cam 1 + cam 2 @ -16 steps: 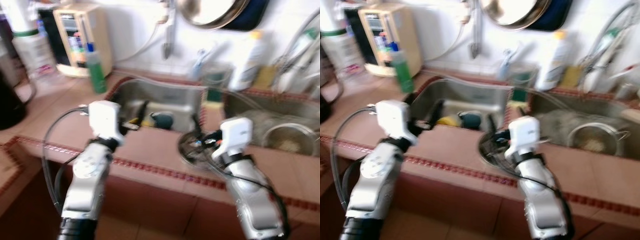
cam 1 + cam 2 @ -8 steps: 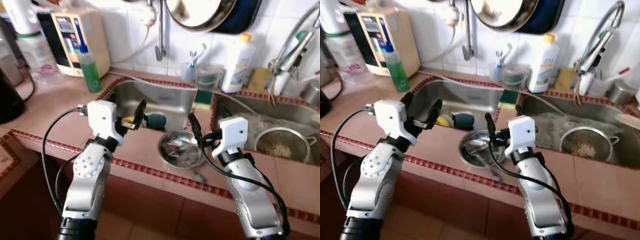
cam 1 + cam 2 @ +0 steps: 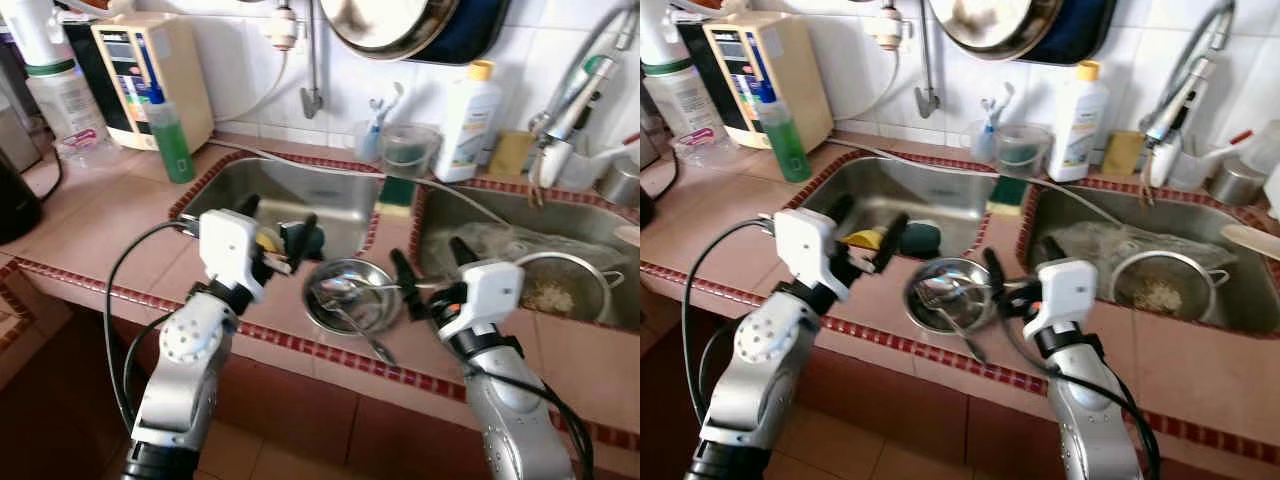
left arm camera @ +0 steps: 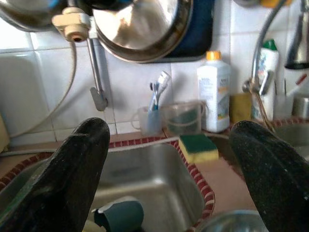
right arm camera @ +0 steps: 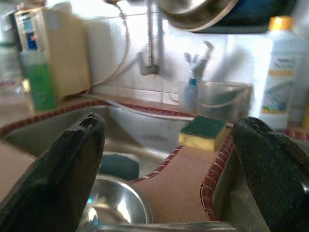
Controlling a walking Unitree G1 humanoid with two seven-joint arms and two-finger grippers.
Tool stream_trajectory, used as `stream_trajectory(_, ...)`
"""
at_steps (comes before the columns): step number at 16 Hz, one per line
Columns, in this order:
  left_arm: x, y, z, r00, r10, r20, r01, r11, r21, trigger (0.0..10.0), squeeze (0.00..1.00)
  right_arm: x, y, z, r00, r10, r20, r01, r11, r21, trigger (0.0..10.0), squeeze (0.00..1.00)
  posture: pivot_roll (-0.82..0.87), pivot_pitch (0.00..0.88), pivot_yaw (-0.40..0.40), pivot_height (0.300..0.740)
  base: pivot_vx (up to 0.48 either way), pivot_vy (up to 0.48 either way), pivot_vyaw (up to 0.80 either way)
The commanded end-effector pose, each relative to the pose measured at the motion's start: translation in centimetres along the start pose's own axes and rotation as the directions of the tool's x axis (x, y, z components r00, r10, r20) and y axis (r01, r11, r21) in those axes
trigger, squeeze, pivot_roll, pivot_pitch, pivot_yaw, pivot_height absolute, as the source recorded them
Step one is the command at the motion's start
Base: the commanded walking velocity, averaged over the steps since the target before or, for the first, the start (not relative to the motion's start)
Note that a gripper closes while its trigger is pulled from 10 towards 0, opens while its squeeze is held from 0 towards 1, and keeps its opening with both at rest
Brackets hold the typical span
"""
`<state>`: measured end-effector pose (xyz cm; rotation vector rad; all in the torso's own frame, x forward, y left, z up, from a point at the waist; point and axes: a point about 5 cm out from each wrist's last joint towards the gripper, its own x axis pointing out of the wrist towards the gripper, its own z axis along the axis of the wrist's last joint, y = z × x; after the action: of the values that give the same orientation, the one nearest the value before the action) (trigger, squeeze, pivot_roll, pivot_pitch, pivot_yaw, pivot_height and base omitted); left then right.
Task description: Kitchen organization
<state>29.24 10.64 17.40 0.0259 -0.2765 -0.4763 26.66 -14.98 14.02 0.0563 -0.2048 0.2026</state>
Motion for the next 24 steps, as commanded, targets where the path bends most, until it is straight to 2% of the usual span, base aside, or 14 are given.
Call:
stream_trajectory(1,0.1,-0.8,0.6,0.998,-0.053,0.015,0.053,0.998,0.037,10.0,0.00,0.2,-0.8,0.6,0.998,-0.067,0.022,0.066,0.997,0.046,10.0,0.00,-0.23,0.033,0.050,0.740,0.000,0.000,0.00)
stream_trajectory(3,0.2,-1.9,0.9,0.992,-0.128,0.019,0.126,0.990,0.067,10.0,0.00,0.2,-1.2,0.7,0.991,-0.128,0.030,0.125,0.987,0.104,10.0,0.00,-0.24,0.041,0.056,0.740,0.000,0.000,0.00)
stream_trajectory(4,0.1,-2.6,1.1,0.984,-0.179,0.022,0.177,0.982,0.073,10.0,0.00,0.1,-1.5,0.6,0.986,-0.165,0.026,0.161,0.981,0.104,10.0,0.00,-0.24,0.045,0.060,0.740,0.000,0.000,0.00)
stream_trajectory(6,-0.1,-2.7,0.9,0.982,-0.189,0.017,0.188,0.981,0.051,10.0,0.00,-0.5,-1.4,-0.1,0.984,-0.180,0.002,0.179,0.982,0.060,10.0,0.00,-0.23,0.051,0.066,0.740,0.000,0.000,0.00)
stream_trajectory(9,-0.4,-2.8,1.0,0.977,-0.212,0.013,0.211,0.976,0.052,10.0,0.00,-1.5,-1.4,-0.9,0.978,-0.206,-0.034,0.207,0.977,0.051,10.0,0.00,-0.23,0.057,0.068,0.740,0.000,0.000,0.00)
stream_trajectory(10,-0.5,-2.8,1.1,0.976,-0.217,0.014,0.216,0.975,0.054,10.0,0.00,-2.3,-1.6,-1.1,0.970,-0.238,-0.042,0.240,0.970,0.035,10.0,0.00,-0.23,0.060,0.068,0.740,0.000,0.000,0.00)
stream_trajectory(12,-0.6,-2.7,1.1,0.976,-0.215,0.014,0.214,0.975,0.050,10.0,0.00,-4.1,-2.2,-0.3,0.955,-0.295,0.035,0.297,0.953,-0.064,10.0,0.00,-0.24,0.069,0.072,0.740,0.000,0.000,0.00)
stream_trajectory(14,-0.5,-2.9,1.0,0.976,-0.218,0.014,0.217,0.975,0.042,10.0,0.00,-5.1,-2.9,0.0,0.929,-0.365,0.062,0.369,0.923,-0.109,10.0,0.00,-0.25,0.075,0.076,0.740,0.000,0.000,0.00)
stream_trajectory(17,-0.5,-3.0,1.1,0.973,-0.231,0.013,0.230,0.973,0.034,10.0,0.00,-6.3,-3.1,-0.2,0.915,-0.399,0.060,0.403,0.902,-0.155,10.0,0.00,-0.27,0.088,0.087,0.740,0.000,0.000,0.00)
stream_trajectory(21,-0.6,-3.0,1.0,0.972,-0.235,0.008,0.234,0.972,0.030,10.0,0.00,-7.4,-2.5,-1.4,0.926,-0.378,-0.001,0.373,0.914,-0.162,10.0,0.00,-0.27,0.094,0.093,0.740,0.000,0.000,0.00)
stream_trajectory(23,-0.5,-3.0,1.0,0.972,-0.236,0.006,0.236,0.971,0.031,10.0,0.00,-6.9,-1.9,-1.6,0.947,-0.322,-0.019,0.317,0.938,-0.139,10.0,0.00,-0.26,0.091,0.094,0.740,0.000,0.000,0.00)
stream_trajectory(24,-0.5,-3.0,1.1,0.972,-0.237,0.005,0.236,0.971,0.031,10.0,0.00,-6.7,-1.6,-1.8,0.957,-0.286,-0.036,0.276,0.945,-0.174,10.0,0.00,-0.26,0.093,0.094,0.740,0.000,0.000,0.00)
